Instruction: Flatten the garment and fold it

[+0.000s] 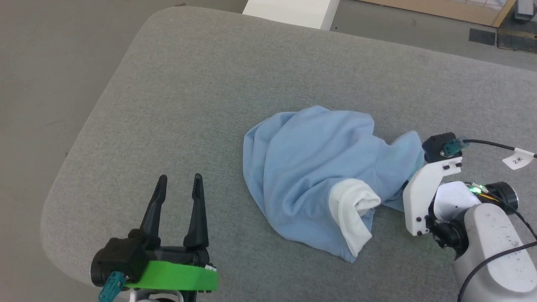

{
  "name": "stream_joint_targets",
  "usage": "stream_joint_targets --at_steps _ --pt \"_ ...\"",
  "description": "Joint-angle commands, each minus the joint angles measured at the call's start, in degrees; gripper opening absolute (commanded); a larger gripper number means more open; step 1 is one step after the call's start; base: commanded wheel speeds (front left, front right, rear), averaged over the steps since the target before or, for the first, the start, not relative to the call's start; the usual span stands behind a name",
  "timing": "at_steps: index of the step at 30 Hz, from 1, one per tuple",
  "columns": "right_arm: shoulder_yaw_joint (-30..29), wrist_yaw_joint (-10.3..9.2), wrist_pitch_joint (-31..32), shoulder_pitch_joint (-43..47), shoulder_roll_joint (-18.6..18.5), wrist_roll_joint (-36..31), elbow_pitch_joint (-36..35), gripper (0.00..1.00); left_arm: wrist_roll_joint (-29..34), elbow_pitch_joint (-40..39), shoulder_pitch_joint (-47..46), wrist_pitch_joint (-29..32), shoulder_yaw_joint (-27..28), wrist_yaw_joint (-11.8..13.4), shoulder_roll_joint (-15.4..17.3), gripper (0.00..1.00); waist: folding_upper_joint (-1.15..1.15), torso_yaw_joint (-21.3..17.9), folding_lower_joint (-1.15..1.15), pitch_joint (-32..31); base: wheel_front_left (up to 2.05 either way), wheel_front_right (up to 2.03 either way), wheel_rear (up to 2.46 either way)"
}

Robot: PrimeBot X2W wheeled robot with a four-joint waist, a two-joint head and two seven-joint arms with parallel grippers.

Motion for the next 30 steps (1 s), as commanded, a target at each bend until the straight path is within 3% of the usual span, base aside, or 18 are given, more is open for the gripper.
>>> stream_joint_targets --at_steps 1,8,12,21,25,30 --pt "0.0 -0.08 -1.2 -0.4 -0.3 -0.6 1.4 0.00 -0.2 0.1 -1.0 -0.2 0.2 0.3 -0.2 1.00 0.00 -1.1 0.00 -0.7 0.00 0.00 0.00" --pt "-6.6 -0.08 -7.7 -4.1 -0.4 1.6 -0.2 0.00 0.8 0.4 -0.1 -0.2 0.9 -0.3 -0.2 1.00 0.00 -6.2 0.00 -3.7 0.00 0.00 0.00" --pt "-14.5 -0.08 -10.4 -3.5 -2.1 2.5 -4.2 0.00 1.3 0.3 0.7 -0.2 1.1 -0.7 -0.2 1.00 0.00 -9.0 0.00 -5.0 0.00 0.00 0.00" --pt "-34.7 -0.08 -10.2 11.3 0.0 1.9 -15.4 0.00 1.8 1.0 1.5 -0.2 1.1 -2.1 -0.2 1.00 0.00 -12.7 0.00 -5.1 0.00 0.00 0.00" --pt "-38.9 -0.08 -10.8 18.2 2.1 1.5 -16.6 0.00 2.4 1.4 1.6 -0.2 1.2 -2.8 -0.2 1.00 0.00 -13.4 0.00 -4.8 0.00 0.00 0.00" --pt "-39.5 -0.08 -13.1 22.0 3.6 0.4 -14.1 0.00 3.2 2.2 1.7 -0.2 1.6 -3.8 -0.2 1.00 0.00 -13.9 0.00 -5.3 0.00 0.00 0.00"
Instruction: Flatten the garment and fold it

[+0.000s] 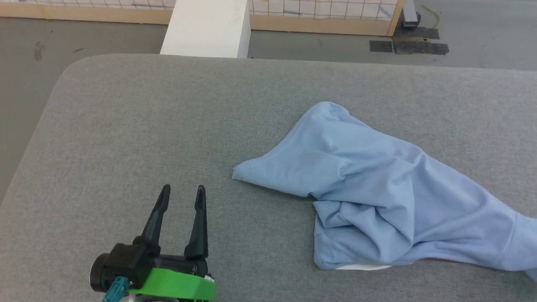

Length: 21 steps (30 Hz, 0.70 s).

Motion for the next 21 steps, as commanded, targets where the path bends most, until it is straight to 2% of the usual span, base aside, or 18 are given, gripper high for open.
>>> stream_joint_targets --at_steps 1,2,3,4,5,6,11,16,21 --pt "0.3 -0.09 -1.1 0.2 0.2 -0.5 0.9 0.00 0.3 0.3 0.4 -0.2 0.1 -0.4 -0.1 1.00 0.00 -0.1 0.00 -0.3 0.00 0.00 0.00" --pt "0.6 -0.09 -2.0 0.0 0.2 -0.7 1.8 0.00 0.4 0.5 0.4 -0.2 0.2 -0.6 -0.1 1.00 0.00 -0.1 0.00 -0.4 0.00 0.00 0.00" --pt "1.0 -0.09 -2.8 -0.4 0.3 -0.8 2.2 0.09 0.5 0.6 0.3 -0.2 0.2 -0.7 -0.1 1.00 0.00 -0.1 0.00 -0.5 0.00 0.00 0.00" --pt "1.4 -0.09 -3.9 -1.0 0.3 -0.9 2.7 0.51 0.6 0.6 0.3 -0.2 0.3 -0.9 -0.1 1.00 0.00 0.0 0.00 -0.6 0.00 0.00 0.00" --pt "1.8 -0.09 -4.6 -1.6 0.4 -0.8 2.9 0.96 0.7 0.7 0.3 -0.2 0.4 -1.0 -0.1 1.00 0.00 0.0 0.00 -0.7 0.00 0.00 0.00" --pt "2.3 -0.09 -5.5 -2.3 0.4 -0.7 2.9 1.00 0.7 0.7 0.4 -0.2 0.6 -1.1 -0.1 1.00 0.00 0.0 0.00 -0.8 0.00 0.00 0.00" --pt "5.5 -0.09 -10.8 -4.0 0.4 -2.2 -2.1 1.00 0.9 0.1 0.8 -0.2 0.9 -1.1 -0.1 1.00 0.00 0.2 0.00 -1.1 0.00 0.00 0.00" --pt "12.4 -0.09 -18.4 -2.5 0.4 -2.5 -11.3 1.00 0.7 -1.2 1.1 -0.2 0.9 -0.8 -0.1 1.00 0.00 0.4 0.00 -0.7 0.00 0.00 0.00" --pt "19.7 -0.09 -25.1 1.7 0.4 -2.0 -13.8 1.00 0.5 -2.1 1.4 -0.2 0.7 -0.6 -0.1 1.00 0.00 0.6 0.00 -0.3 0.00 0.00 0.00"
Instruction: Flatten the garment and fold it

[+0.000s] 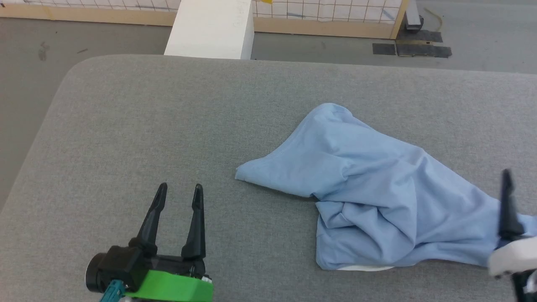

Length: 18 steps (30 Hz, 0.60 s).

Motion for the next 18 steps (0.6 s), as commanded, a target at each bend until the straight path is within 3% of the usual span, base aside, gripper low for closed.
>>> stream_joint_targets --at_steps 1,3,8,11,14,18 --pt "2.1 -0.09 -2.3 1.7 0.1 0.3 -0.1 1.00 -0.1 -0.3 0.9 -0.2 0.0 0.2 -0.1 1.00 0.00 0.1 0.00 0.2 0.00 0.00 0.00" --pt "6.3 -0.09 -8.0 5.0 0.1 2.4 2.0 1.00 -0.4 -0.2 1.8 -0.2 -0.1 0.4 -0.1 1.00 0.00 0.2 0.00 0.1 0.00 0.00 0.00" --pt "8.1 -0.09 -12.3 6.9 0.1 5.1 5.3 1.00 -0.5 -0.2 1.4 -0.2 0.2 0.4 -0.1 1.00 0.00 -0.7 0.00 0.0 0.00 0.00 0.00" --pt "8.0 -0.09 -13.7 6.5 0.1 5.0 5.8 1.00 0.6 0.2 -1.2 -0.2 -0.2 -1.0 0.1 1.00 0.00 -1.2 0.00 0.3 0.00 0.00 0.00" --pt "7.4 -0.09 -14.6 5.4 0.1 4.3 5.3 1.00 1.3 2.3 -6.2 -0.1 -1.6 -2.5 2.1 1.00 0.00 -1.8 0.00 1.2 0.00 0.00 0.00" --pt "7.2 -0.09 -15.2 4.1 0.1 4.2 3.9 1.00 0.6 6.2 -17.3 8.0 -6.7 -3.7 7.1 1.00 0.00 -2.8 0.00 3.5 0.00 0.00 0.00"
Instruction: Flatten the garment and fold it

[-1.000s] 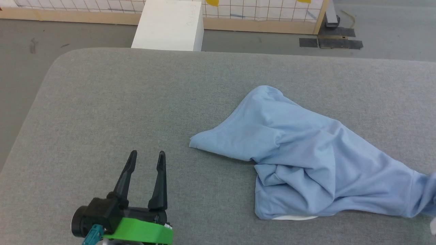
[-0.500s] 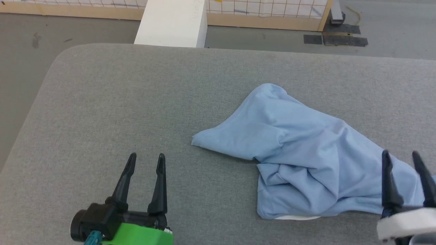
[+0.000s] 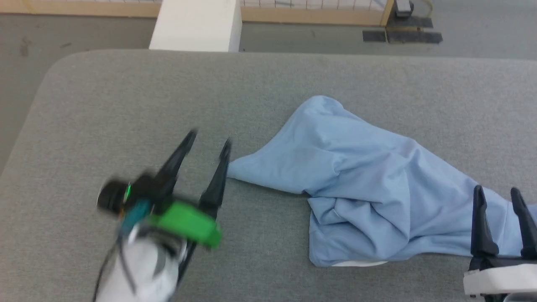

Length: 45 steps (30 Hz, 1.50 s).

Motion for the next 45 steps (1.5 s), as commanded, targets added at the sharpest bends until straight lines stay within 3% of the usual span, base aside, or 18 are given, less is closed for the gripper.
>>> stream_joint_targets --at_steps 1,6,9,11,23,28,30,37,45 --pt "0.1 -0.09 -0.5 -1.3 0.0 -0.2 -0.7 1.00 -1.0 1.1 -4.9 3.2 -1.9 -0.3 1.4 1.00 0.00 -1.0 0.00 2.4 0.00 0.00 0.00" --pt "1.0 -0.09 -0.8 -3.0 0.0 0.6 -0.7 1.00 -15.3 6.6 -21.3 17.8 -12.8 -0.4 6.3 1.00 0.00 -2.3 0.00 6.8 0.00 0.00 0.00" --pt "2.2 -0.09 -1.3 -4.6 0.0 1.2 0.2 1.00 -23.2 11.5 -29.8 24.8 -16.4 -0.4 8.5 1.00 0.00 -3.8 0.00 9.3 0.00 0.00 0.00" --pt "2.5 -0.09 -1.8 -5.2 0.0 1.6 1.0 1.00 -25.2 14.9 -33.9 26.4 -17.7 -0.4 8.9 1.00 0.00 -4.6 0.00 10.5 0.00 0.00 0.00" --pt "2.7 -0.09 -2.8 -6.7 0.0 1.6 3.1 1.00 -26.2 34.4 -37.9 34.4 -26.4 0.3 3.7 1.00 0.00 -6.8 0.00 13.3 0.00 0.00 0.00" --pt "3.1 -0.09 -2.0 -7.1 0.0 1.3 2.3 1.00 -22.7 39.4 -38.0 32.7 -28.9 2.3 2.9 1.00 0.00 -6.4 0.00 14.0 0.00 0.00 0.00" --pt "3.2 -0.09 -1.8 -7.2 0.0 1.3 2.0 1.00 -22.4 40.8 -37.7 31.3 -29.5 1.9 2.4 0.00 0.00 -6.3 0.00 14.1 0.00 0.00 0.00" --pt "3.1 -0.09 -1.1 -6.9 0.0 1.6 1.9 1.00 -22.9 41.6 -39.5 26.3 -31.1 0.1 1.8 0.00 0.00 -5.7 0.00 12.6 0.00 0.00 0.00" --pt "4.1 -0.09 -1.8 -6.6 0.0 3.6 2.8 1.00 -25.0 34.1 -47.0 22.8 -31.5 -0.4 5.7 0.00 0.00 -7.6 0.00 12.1 0.00 0.00 0.00"
